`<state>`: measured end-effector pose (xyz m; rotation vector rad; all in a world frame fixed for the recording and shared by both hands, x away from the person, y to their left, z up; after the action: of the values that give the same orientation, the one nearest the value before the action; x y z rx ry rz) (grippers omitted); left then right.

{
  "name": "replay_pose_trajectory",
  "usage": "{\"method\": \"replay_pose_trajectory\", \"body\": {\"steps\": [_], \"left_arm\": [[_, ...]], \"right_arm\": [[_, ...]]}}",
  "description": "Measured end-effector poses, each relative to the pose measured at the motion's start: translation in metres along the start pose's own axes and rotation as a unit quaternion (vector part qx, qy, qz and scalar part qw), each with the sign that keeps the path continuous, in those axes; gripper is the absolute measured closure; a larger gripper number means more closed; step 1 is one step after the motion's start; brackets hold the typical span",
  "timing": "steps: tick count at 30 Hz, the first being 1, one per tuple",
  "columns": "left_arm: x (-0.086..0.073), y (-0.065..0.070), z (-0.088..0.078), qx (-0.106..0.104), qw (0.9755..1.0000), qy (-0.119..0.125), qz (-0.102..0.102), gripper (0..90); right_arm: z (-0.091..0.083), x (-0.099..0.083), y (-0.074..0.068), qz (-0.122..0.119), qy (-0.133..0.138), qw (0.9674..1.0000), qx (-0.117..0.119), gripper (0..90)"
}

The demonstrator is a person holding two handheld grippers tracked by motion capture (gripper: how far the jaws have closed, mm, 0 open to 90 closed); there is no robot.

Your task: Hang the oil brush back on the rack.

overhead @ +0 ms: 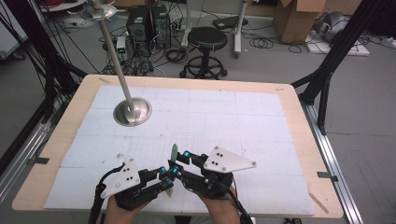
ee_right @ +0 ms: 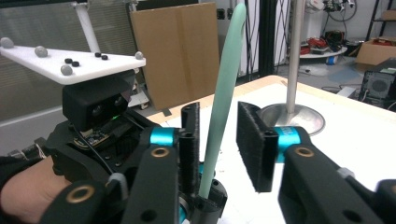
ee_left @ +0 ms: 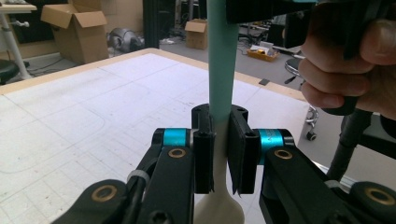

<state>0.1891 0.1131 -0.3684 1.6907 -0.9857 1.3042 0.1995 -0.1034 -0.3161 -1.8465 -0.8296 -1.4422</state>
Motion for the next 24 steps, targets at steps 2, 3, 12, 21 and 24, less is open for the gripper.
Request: {"method": "replay_pose_trajectory", "body": {"steps": [2, 3, 12, 21, 24], "left_arm": [[0.000, 0.000, 0.000, -0.001, 1.0000, -0.002, 0.002, 81.1], [0.000, 0.001, 0.000, -0.001, 1.0000, -0.002, 0.003, 81.1], [0.000, -0.002, 0.000, -0.026, 0.9996, 0.005, -0.004, 77.9], [0.005, -0.017, -0.013, -0.163, 0.9855, 0.030, -0.033, 55.5], [0.004, -0.016, -0.012, -0.197, 0.9795, 0.027, -0.033, 57.8]], "right_arm": [[0.000, 0.000, 0.000, 0.000, 0.000, 1.0000, 0.000, 73.2], [-0.001, 0.000, 0.000, 0.000, 0.000, 1.0000, 0.000, 75.3], [-0.004, 0.003, -0.004, 0.005, -0.003, 0.9999, 0.013, 82.6], [-0.015, 0.009, 0.015, 0.034, 0.009, 0.9942, 0.101, 82.8], [-0.015, 0.007, 0.020, 0.031, 0.012, 0.9864, 0.161, 82.7]]}}
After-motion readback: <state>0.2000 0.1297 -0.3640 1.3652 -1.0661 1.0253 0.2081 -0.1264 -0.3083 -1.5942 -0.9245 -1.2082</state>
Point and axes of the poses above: each handheld gripper's, and its own axes: z roughly forward along the jaws, x roughly out of its top, y roughly to its right, the point moved 1 cm from there along z, roughly forward along the jaws, and after that the axes turned 7 degrees about -x, right-handed, at the moved point
